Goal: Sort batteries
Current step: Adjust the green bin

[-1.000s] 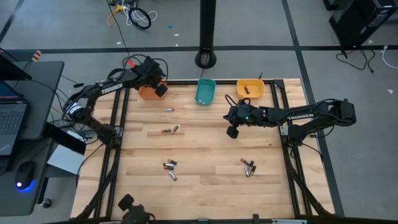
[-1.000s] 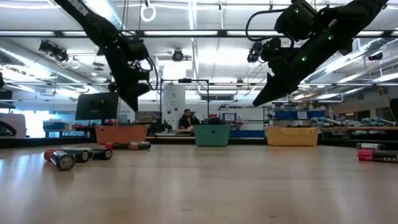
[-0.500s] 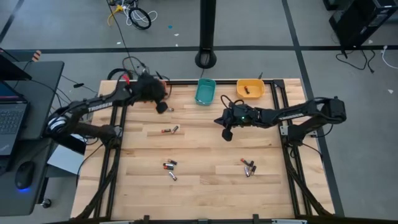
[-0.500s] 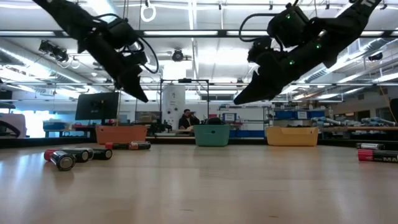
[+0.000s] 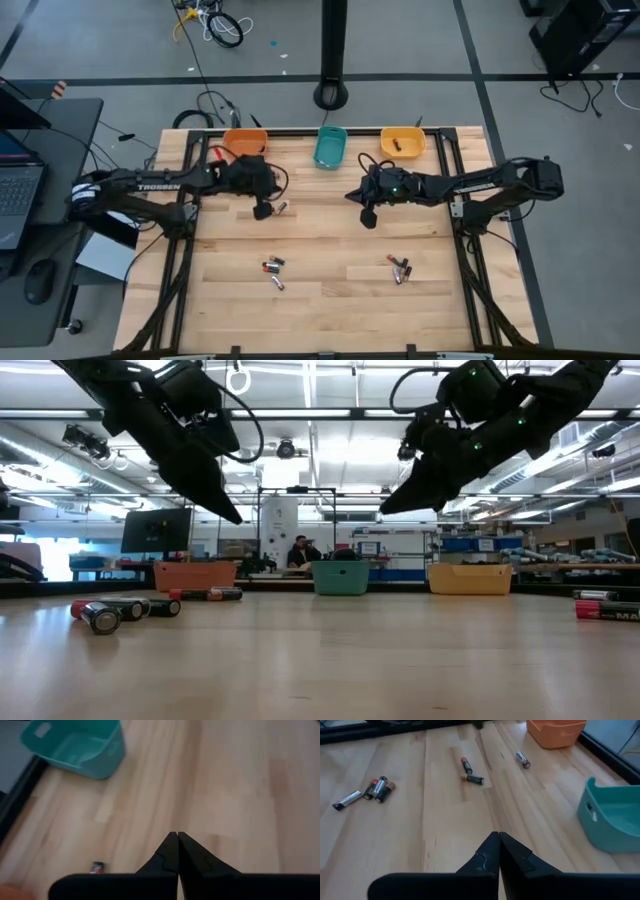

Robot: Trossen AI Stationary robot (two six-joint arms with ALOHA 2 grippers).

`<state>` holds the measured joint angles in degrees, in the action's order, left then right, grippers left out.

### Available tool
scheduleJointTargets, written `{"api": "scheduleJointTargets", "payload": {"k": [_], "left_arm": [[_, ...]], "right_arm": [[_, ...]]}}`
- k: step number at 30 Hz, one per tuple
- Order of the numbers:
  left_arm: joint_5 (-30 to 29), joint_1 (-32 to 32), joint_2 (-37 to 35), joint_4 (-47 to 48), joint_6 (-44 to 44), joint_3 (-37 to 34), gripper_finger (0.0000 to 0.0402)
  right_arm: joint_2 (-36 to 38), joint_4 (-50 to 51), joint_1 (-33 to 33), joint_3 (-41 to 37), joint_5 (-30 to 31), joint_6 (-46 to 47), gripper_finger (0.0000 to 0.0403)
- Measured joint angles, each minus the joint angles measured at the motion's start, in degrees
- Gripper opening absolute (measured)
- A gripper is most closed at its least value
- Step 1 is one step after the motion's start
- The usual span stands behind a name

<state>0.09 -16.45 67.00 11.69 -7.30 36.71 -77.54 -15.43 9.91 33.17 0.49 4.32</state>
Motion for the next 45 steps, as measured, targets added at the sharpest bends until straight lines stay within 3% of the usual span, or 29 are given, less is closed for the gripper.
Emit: {"api": "scheduleJointTargets", "payload": {"k": [4,7,11,14,21,31,38,45], "left_arm": [[-0.97,2.30,0.00,0.17,0.36,0.00,0.0005],[2.05,2.26,0.00,-2.06,0.31,-0.63,0.0005],[7.57,0.95,0.02,-9.50,0.05,-4.32,0.0005],[8.19,-0.53,0.02,-14.43,0.18,-7.41,0.0005],[8.38,-1.71,0.07,-18.37,0.47,-10.74,0.0005],[8.16,-1.72,0.07,-18.25,0.46,-10.80,0.0005],[8.16,-1.60,0.07,-18.11,0.47,-10.80,0.0005],[8.14,-1.60,0.07,-18.20,0.49,-10.80,0.0005]], "right_arm": [[1.83,3.02,0.00,0.00,2.71,0.05,0.0014],[1.66,0.90,0.98,-0.04,3.85,0.11,0.0013],[-0.90,-2.72,4.41,2.21,2.65,0.17,0.0012],[-4.51,-1.43,7.33,6.85,0.47,0.10,0.0012],[-16.11,16.47,14.50,24.89,-0.37,1.34,0.0012],[-32.65,44.04,18.95,48.65,-5.09,-7.98,0.0012],[-36.85,56.41,23.42,53.46,-5.11,-12.25,0.0012],[-34.92,55.90,27.36,53.18,-4.58,-12.48,0.0012]]}}
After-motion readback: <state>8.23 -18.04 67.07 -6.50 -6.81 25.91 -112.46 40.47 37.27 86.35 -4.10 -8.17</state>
